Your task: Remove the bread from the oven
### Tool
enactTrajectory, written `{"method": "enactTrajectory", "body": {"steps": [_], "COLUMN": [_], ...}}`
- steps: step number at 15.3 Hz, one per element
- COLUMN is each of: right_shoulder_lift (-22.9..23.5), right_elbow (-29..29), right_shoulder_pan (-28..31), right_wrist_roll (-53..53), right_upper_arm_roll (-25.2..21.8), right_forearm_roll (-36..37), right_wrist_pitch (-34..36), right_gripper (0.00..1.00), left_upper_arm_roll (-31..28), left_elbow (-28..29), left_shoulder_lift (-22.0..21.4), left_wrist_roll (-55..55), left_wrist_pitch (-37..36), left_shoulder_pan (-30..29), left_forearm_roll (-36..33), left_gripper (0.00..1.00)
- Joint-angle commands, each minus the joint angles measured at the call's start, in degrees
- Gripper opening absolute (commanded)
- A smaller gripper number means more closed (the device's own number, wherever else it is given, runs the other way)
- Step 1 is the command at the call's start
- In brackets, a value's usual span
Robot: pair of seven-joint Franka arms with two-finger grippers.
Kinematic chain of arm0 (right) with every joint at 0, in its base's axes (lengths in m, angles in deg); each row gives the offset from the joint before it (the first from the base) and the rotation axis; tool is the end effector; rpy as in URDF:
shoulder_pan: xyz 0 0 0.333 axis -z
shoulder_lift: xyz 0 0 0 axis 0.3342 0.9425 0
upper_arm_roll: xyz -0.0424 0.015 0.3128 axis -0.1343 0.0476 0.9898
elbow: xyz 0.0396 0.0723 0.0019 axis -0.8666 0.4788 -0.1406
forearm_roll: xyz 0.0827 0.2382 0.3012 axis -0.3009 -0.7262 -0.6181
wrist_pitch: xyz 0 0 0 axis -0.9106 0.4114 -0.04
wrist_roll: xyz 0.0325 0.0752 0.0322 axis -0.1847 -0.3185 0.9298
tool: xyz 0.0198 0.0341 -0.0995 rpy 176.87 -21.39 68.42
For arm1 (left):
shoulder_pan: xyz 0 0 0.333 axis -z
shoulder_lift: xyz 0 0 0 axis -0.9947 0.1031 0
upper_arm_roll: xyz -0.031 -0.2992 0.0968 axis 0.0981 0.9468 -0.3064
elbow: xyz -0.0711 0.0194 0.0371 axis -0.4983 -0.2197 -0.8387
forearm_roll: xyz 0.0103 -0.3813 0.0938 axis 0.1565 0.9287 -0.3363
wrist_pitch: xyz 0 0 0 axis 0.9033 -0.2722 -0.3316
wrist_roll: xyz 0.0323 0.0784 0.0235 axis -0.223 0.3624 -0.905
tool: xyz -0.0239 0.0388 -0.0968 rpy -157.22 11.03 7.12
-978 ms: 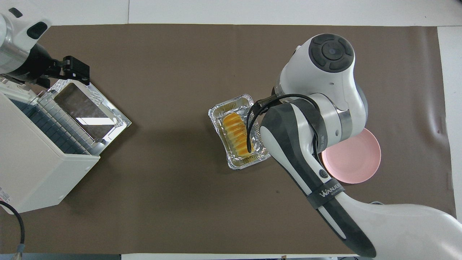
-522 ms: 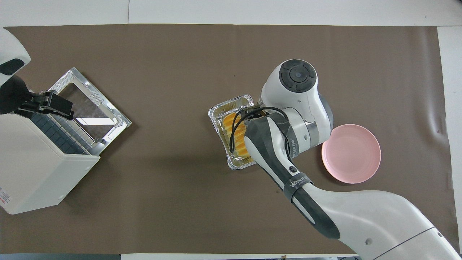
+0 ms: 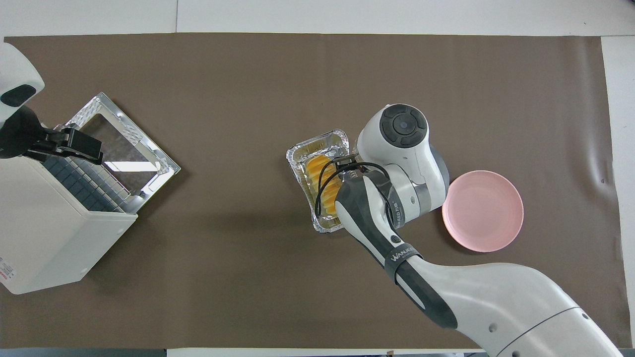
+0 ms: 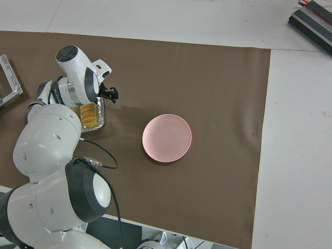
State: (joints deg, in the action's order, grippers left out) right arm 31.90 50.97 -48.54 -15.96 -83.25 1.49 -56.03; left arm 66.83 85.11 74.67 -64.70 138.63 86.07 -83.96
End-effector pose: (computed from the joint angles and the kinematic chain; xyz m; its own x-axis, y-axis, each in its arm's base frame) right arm 0.5792 0.2939 0.3179 0.9882 0.1521 0.0157 0.1529 -0.9858 -0.0699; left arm 0.5554 -0.0668 0.6024 0.9859 -0.1362 -0.0974 -0.1370 -0.9906 -0.0017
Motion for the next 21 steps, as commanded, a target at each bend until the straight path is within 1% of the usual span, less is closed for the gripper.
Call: {"method": "enactTrajectory", "body": {"steps": [1, 6, 8, 10, 13, 16, 18, 21], "right_shoulder_lift": [-1.47, -1.21, -1.12, -1.12, -0.94, 0.54, 1.51, 2.57], "right_elbow": [1.71, 1.01, -0.83, -3.46, -7.42, -12.42, -14.54, -14.81], "right_shoulder_pan": [-0.61, -1.14, -0.96, 0.96, 7.2, 14.57, 18.8, 24.34], "right_wrist_roll": [-0.69, -1.13, -1.21, -0.6, 5.18, 10.54, 14.68, 20.91], "right_upper_arm_roll": [0.0, 0.0, 0.0, -0.18, 0.0, -0.09, -0.18, -0.18], "right_forearm_roll": [0.18, 0.18, -0.34, -0.34, -1.3, -10.6, -11.33, -10.89], "right_wrist_pitch": [-1.22, -2.8, -2.28, -0.96, 2.02, 6.06, 7.56, 7.57], "right_gripper": [0.0, 0.0, 0.0, 0.0, 0.0, 0.0, 0.0, 0.0], "left_upper_arm_roll": [-0.04, -0.22, -0.22, -0.22, -0.22, -0.22, -0.22, -0.22], "left_elbow": [1.96, 1.96, 1.96, 1.96, 1.96, 1.96, 1.96, 1.96], "left_shoulder_lift": [-1.37, -1.46, -1.46, -1.46, -1.46, -1.46, -1.46, -1.46], "left_wrist_roll": [0.68, 0.68, 0.68, 0.68, 0.68, 0.68, 0.68, 0.68], "left_wrist_pitch": [1.44, 1.09, 1.09, 1.09, 1.09, 1.09, 1.09, 1.09], "left_shoulder_pan": [-0.14, -0.75, -0.75, -0.67, -0.75, -0.75, -0.75, -0.75], "left_forearm_roll": [1.19, 1.19, 1.19, 1.19, 1.19, 1.19, 1.19, 1.19], "left_gripper": [1.0, 1.0, 1.0, 1.0, 1.0, 1.0, 1.0, 1.0]}}
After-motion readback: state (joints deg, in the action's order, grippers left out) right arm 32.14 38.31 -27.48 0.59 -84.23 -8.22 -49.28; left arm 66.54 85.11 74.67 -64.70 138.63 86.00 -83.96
